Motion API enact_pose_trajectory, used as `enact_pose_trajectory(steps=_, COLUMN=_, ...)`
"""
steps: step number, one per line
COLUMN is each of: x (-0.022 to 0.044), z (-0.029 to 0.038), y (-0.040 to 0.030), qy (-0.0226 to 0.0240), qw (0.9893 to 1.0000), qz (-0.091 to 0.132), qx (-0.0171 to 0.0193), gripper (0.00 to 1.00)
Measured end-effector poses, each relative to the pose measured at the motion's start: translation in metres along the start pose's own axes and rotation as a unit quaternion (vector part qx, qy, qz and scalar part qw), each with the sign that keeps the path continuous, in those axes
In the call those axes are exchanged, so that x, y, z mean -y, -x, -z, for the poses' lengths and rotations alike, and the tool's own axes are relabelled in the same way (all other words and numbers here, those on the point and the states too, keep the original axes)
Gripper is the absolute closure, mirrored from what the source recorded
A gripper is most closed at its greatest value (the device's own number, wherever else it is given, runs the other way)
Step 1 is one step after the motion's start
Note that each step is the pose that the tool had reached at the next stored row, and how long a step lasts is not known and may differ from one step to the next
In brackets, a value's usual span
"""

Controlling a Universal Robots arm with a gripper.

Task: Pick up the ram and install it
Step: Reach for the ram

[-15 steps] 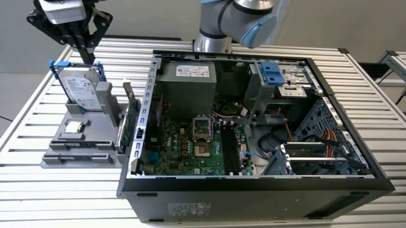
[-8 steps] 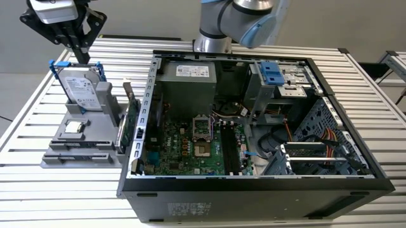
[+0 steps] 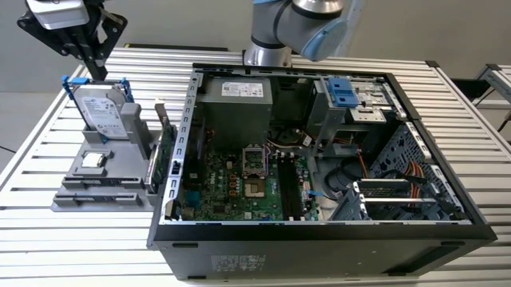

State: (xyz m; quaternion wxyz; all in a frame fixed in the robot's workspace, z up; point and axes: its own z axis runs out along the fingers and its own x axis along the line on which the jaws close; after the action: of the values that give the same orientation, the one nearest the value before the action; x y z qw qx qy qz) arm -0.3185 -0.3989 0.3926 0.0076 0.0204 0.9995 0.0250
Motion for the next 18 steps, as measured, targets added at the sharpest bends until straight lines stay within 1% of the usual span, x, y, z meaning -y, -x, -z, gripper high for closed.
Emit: enact_pose_trajectory(steps=18, x=0.0009, z=0.0004, y=-0.0227, qy=0.0000, qw=1.0000, qz=0.000, qx=0.0000, gripper=1.00)
